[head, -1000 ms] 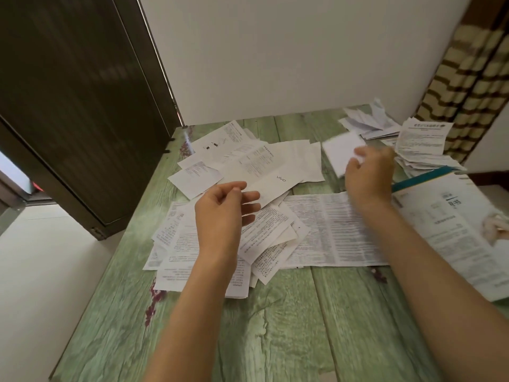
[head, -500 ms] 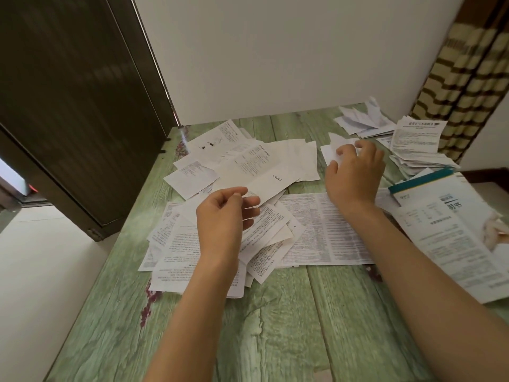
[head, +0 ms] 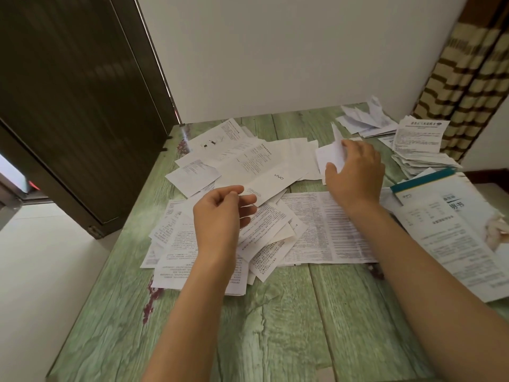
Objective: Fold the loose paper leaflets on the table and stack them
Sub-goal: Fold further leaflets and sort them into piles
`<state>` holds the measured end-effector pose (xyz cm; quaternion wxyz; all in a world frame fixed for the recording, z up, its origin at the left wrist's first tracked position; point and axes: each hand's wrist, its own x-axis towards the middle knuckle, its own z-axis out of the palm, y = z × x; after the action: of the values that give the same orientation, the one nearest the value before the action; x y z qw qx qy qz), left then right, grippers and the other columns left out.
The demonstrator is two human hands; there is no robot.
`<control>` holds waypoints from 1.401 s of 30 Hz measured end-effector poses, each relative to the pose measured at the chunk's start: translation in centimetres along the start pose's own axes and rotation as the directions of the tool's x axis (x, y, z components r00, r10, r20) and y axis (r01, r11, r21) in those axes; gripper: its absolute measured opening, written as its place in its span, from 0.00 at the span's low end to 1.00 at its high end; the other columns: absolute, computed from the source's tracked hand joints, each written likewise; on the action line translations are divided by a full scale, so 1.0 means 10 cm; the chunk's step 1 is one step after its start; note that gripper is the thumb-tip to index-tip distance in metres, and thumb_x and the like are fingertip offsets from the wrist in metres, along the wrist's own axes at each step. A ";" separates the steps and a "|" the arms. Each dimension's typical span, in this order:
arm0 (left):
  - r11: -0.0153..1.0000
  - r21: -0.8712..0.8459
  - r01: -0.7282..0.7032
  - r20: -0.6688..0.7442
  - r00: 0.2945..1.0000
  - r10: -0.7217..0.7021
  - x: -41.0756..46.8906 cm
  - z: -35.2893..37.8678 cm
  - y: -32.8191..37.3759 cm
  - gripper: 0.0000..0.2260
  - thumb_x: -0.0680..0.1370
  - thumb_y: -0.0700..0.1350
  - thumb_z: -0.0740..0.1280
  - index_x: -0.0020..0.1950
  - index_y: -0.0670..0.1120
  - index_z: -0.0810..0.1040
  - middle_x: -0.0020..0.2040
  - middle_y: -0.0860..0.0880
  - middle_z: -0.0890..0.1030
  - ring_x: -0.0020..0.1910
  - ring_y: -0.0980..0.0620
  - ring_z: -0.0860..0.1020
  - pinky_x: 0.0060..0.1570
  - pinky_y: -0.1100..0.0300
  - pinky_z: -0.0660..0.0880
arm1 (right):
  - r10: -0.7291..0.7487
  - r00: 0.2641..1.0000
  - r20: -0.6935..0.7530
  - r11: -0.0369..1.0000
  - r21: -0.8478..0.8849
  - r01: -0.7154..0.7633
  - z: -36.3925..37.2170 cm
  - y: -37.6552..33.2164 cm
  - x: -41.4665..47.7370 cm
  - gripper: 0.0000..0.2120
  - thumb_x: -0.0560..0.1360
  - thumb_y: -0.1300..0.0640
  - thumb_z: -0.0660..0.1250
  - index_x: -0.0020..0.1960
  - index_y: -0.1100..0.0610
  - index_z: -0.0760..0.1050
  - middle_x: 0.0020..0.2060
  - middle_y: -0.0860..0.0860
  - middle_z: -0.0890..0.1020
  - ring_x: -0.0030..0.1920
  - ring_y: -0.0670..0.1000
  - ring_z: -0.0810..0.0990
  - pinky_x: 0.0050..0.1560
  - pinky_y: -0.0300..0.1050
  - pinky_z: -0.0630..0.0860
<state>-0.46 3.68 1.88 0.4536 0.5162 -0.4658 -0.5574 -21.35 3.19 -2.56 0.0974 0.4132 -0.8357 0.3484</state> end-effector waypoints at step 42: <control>0.999 0.024 0.021 0.014 1.000 -0.022 -0.02 0.04 -0.01 0.11 0.80 0.35 0.57 0.48 0.43 0.78 0.37 0.48 0.83 0.35 0.53 0.79 0.40 0.60 0.77 | 0.000 0.978 0.211 0.982 -0.186 0.040 0.01 0.29 0.27 0.10 0.78 0.65 0.59 0.52 0.61 0.79 0.53 0.61 0.78 0.53 0.60 0.75 0.49 0.51 0.72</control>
<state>-0.83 3.95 1.78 0.4383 0.5226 -0.4699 -0.5603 -25.25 2.68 -2.91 0.0509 0.4448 -0.8665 0.2208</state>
